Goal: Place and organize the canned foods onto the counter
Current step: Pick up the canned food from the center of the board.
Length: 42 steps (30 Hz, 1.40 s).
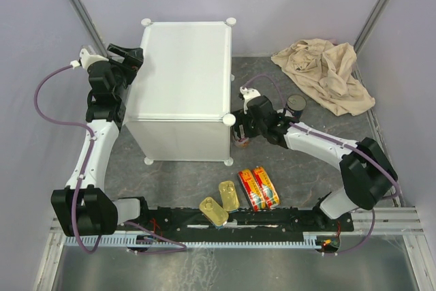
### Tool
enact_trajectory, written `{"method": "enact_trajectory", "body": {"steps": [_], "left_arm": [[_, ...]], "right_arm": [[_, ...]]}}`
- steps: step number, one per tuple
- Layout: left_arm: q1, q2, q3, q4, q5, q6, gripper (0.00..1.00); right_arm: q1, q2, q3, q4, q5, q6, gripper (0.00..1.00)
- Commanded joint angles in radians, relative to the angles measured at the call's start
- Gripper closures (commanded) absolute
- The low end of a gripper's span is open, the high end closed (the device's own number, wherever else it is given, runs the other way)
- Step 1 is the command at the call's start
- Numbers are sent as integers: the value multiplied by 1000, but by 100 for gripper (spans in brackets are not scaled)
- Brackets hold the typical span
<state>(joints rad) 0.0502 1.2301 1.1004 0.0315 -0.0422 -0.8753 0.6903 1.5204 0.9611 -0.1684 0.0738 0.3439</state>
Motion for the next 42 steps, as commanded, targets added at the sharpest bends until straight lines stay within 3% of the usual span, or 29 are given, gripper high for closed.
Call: {"method": "enact_trajectory", "body": {"steps": [1,8,12,32,42], "left_arm": [[2,-14,11,40,27,-36,2],[2,-30,12,2,3,-16,1],[2,-41,21,-24,-28,-1,0],[-5,-106,95,-89,-149,97,0],[-57,-127,135,-101,-208,146,0]], "right_arm": [[7,18,-6,79,33,-17,17],[7,8,-29,101,51,-7,56],[7,-26,-37,96,74,-2,64],[3,-243,19,-37,172,-26,72],[-7,-384,233,-225,277,-105,72]]}}
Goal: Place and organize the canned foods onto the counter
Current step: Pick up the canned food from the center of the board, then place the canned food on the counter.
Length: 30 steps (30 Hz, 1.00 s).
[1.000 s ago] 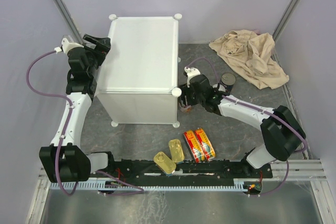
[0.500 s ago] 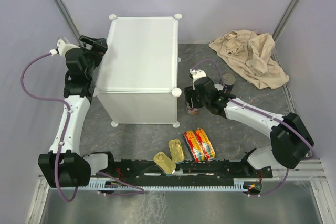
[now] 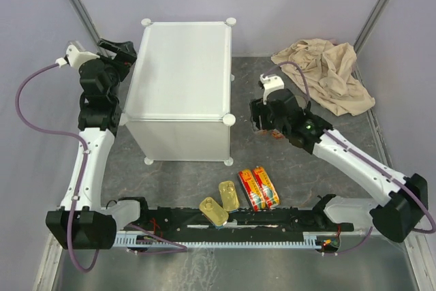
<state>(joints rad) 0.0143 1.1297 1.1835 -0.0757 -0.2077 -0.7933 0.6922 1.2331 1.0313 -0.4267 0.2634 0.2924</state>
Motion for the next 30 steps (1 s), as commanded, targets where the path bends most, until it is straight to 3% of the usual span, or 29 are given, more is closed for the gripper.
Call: {"method": "enact_trajectory", "body": {"steps": [1,9,30], "left_arm": [[-28,-30,55,5,-46,67,0],[-76,-34,91,2,-55,111,0],[-191,0,160,98,188,331,1]], "right_arm": [[-10,-104,190,19,95,-60,72],[-17,-55,458,-78,81,-117,72],[-6,294,1099,-230,-144,-125,72]]}}
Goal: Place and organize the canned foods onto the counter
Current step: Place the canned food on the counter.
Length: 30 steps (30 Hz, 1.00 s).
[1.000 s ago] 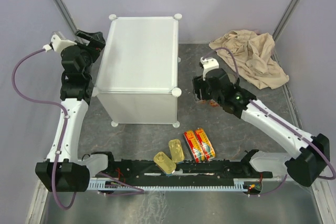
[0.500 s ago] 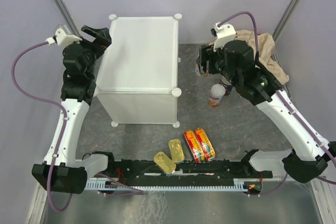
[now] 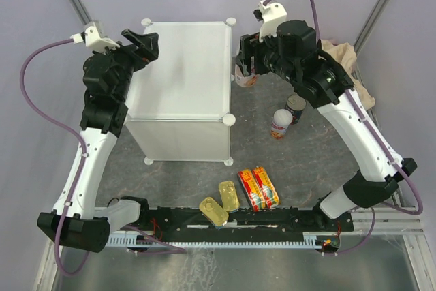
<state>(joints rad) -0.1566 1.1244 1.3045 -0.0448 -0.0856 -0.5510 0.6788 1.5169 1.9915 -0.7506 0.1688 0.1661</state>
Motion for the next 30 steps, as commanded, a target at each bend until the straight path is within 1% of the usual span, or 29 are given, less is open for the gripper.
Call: {"method": "enact_trajectory", "body": {"steps": [1,6,9,17,24,30], "left_arm": [[-26,5,37,73,75,97,1],[-42,-7,7,127,130,127,1],[-43,-17,-17,171,189,146,2],[-43,-82,-153,334,309,198,2],[-46,-112,-203,371,407,256,2],[-47,-154,-283,421,440,278,2]], "right_arm": [[11,24,156,92,-60,4,72],[38,83,233,87,-82,10,73],[61,122,286,79,-82,3,72],[100,238,393,70,-78,-7,72],[114,344,509,63,-85,-4,72],[115,401,554,73,-96,8,72]]}}
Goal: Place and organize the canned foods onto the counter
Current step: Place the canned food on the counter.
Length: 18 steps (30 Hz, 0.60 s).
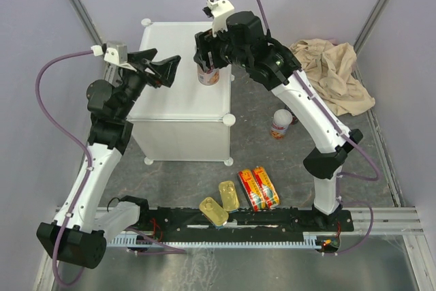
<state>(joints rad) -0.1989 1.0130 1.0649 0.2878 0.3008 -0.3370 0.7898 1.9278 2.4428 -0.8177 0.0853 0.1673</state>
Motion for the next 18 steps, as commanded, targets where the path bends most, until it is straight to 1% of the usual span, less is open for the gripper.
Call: {"method": "enact_trajectory", "body": {"steps": [1,4,5,8,9,13,15,16,18], "left_arm": [[-6,-50,-59,96,54,68,2],[-8,-68,-92,119,60,75,2],[-10,-71,-98,121,61,78,2],[-12,-73,-103,127,61,82,1],[-14,-72,-104,129,60,82,1],[-20,-70,-105,129,40,69,1],[-25,-67,-106,129,38,67,1],[-27,-67,-106,129,38,66,1],[-33,-66,-105,124,37,66,1]], "right_arm": [[3,-3,108,140,-14,7,72],[5,8,105,143,-21,8,69],[6,7,96,148,-21,8,64],[9,0,69,159,-10,4,40],[10,-4,57,164,-6,1,34],[14,-31,0,203,-4,3,16],[15,-37,-12,213,-7,7,3],[15,-38,-11,213,-8,11,0],[15,-39,-11,214,-7,16,1]]}}
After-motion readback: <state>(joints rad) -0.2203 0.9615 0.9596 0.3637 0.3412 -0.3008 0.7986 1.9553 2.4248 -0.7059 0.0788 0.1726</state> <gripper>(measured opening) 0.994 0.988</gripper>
